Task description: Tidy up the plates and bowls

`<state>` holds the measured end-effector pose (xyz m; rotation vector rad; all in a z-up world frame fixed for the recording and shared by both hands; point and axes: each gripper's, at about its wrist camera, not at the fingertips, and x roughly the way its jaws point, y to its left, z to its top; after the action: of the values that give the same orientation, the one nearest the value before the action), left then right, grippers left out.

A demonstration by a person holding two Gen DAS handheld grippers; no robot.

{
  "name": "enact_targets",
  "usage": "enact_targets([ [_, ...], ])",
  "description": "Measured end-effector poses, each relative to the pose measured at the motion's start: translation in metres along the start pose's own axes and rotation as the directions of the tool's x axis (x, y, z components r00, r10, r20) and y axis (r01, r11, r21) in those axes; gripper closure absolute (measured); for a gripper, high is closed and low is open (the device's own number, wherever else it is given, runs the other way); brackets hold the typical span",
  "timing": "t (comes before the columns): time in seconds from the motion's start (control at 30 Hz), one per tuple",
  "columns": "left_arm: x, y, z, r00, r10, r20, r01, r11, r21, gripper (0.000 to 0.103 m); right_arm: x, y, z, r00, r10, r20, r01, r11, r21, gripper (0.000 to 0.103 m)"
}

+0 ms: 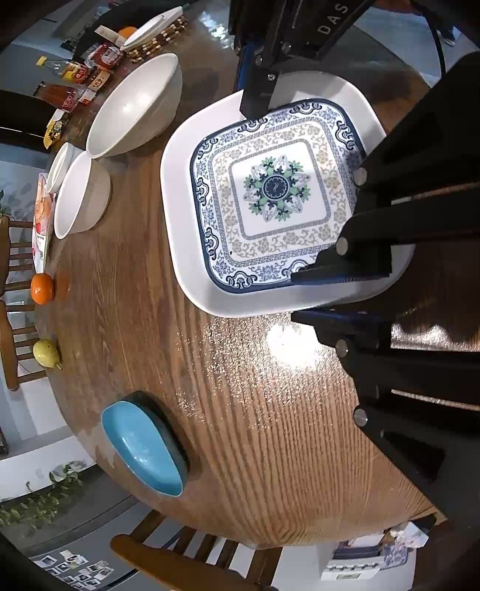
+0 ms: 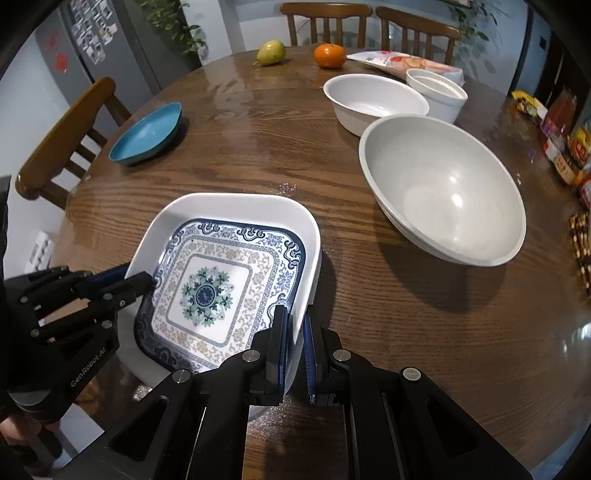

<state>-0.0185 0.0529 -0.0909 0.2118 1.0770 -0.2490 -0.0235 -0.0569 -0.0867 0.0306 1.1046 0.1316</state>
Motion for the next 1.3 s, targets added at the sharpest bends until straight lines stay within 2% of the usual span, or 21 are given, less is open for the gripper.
enact_targets([
  [0.43,-0.008,0.006,0.007,1.000,-0.009,0.030,0.009,1.000,-0.020,0.088,-0.002,0.000,0.004,1.000,-0.031,0.001,0.031,1.000,0.007,0.093],
  [0.5,-0.011,0.009,0.009,0.999,-0.006,0.042,0.007,1.000,-0.028,0.081,-0.006,0.000,0.005,0.999,-0.027,0.017,0.026,1.000,0.009,0.092],
  [0.57,-0.013,0.012,0.011,0.999,-0.001,0.053,0.003,0.999,-0.039,0.058,-0.013,-0.001,0.007,0.999,-0.022,0.042,0.021,1.000,0.012,0.091],
  [0.63,-0.017,0.016,0.013,0.997,0.008,0.073,-0.004,0.998,-0.055,0.043,-0.017,-0.001,0.009,0.998,-0.011,0.057,0.010,1.000,0.014,0.087],
  [0.67,-0.019,0.018,0.014,0.997,0.019,0.079,-0.014,0.998,-0.064,0.034,-0.019,-0.002,0.011,0.998,0.007,0.062,-0.008,1.000,0.021,0.079],
  [0.7,-0.020,0.020,0.014,0.996,0.026,0.083,-0.020,0.997,-0.072,0.031,-0.020,-0.003,0.012,0.998,0.022,0.065,-0.024,0.999,0.028,0.066],
  [0.77,-0.022,0.025,0.017,0.995,0.026,0.092,-0.018,0.996,-0.090,0.026,-0.023,-0.005,0.013,0.994,0.070,0.086,-0.075,0.996,0.051,0.052],
  [0.8,-0.023,0.028,0.017,0.995,0.032,0.093,-0.022,0.995,-0.098,0.025,-0.025,-0.005,0.014,0.992,0.084,0.094,-0.089,0.995,0.055,0.048],
  [0.97,-0.022,0.042,0.021,0.995,0.050,0.081,-0.038,0.989,-0.145,0.017,-0.029,0.001,0.022,0.980,0.161,0.119,-0.168,0.984,0.054,0.047],
  [1.03,-0.020,0.047,0.022,0.996,0.056,0.074,-0.043,0.985,-0.165,0.017,-0.028,0.004,0.025,0.976,0.184,0.119,-0.191,0.980,0.057,0.047],
  [1.1,-0.020,0.051,0.022,0.995,0.071,0.070,-0.058,0.984,-0.170,0.016,-0.027,0.006,0.028,0.974,0.191,0.119,-0.199,0.978,0.055,0.047],
  [1.23,-0.020,0.060,0.026,0.993,0.087,0.076,-0.071,0.980,-0.187,0.007,-0.026,0.014,0.037,0.973,0.201,0.114,-0.207,0.977,0.043,0.047],
  [1.3,-0.020,0.066,0.029,0.992,0.094,0.081,-0.076,0.976,-0.203,0.006,-0.026,0.018,0.044,0.973,0.197,0.117,-0.202,0.979,0.032,0.047],
])
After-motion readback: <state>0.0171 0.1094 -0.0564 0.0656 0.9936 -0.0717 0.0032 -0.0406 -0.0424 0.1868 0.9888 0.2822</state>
